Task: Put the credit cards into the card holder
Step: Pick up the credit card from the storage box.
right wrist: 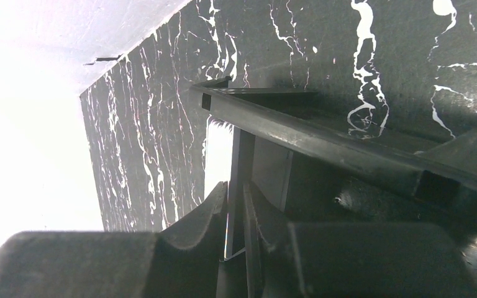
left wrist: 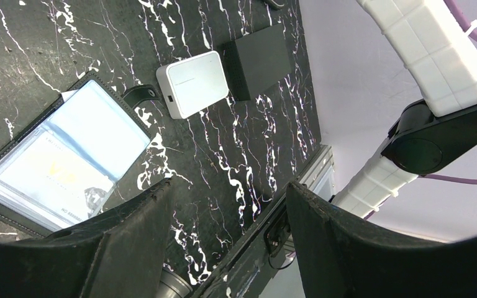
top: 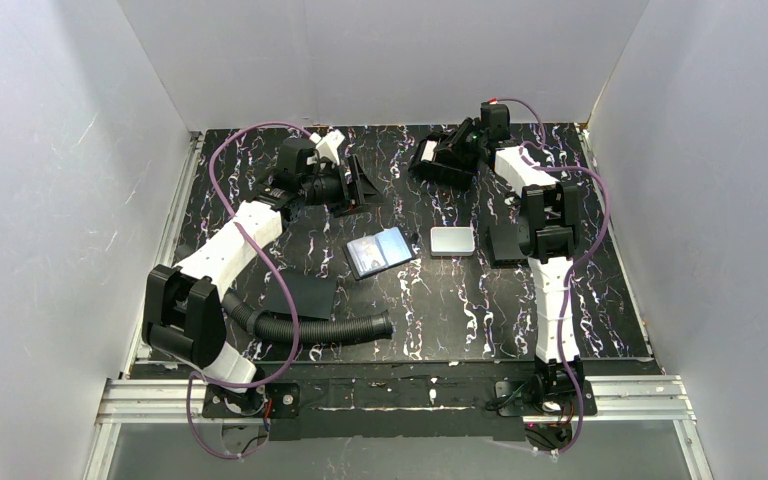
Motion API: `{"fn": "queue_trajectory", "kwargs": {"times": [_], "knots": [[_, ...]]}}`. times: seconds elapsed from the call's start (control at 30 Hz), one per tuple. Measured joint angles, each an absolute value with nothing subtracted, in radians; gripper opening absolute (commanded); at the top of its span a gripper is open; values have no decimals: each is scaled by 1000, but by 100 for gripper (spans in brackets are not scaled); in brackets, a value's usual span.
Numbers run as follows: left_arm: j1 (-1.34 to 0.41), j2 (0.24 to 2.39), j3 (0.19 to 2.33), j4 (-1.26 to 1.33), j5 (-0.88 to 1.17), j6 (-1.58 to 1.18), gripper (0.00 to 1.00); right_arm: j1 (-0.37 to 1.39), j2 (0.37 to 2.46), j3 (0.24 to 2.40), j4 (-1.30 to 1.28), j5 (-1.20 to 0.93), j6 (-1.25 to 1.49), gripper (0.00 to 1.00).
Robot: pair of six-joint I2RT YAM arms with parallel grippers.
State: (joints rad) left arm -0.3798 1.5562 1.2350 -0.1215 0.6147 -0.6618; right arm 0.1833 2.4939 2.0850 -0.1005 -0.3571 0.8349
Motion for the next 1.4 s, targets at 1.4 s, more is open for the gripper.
{"fn": "queue_trajectory", "kwargs": {"times": [1.4], "knots": [[-380,1557,1235,-129,611,-669,65,179,2382,2058,-180,-315,784,1]]}}
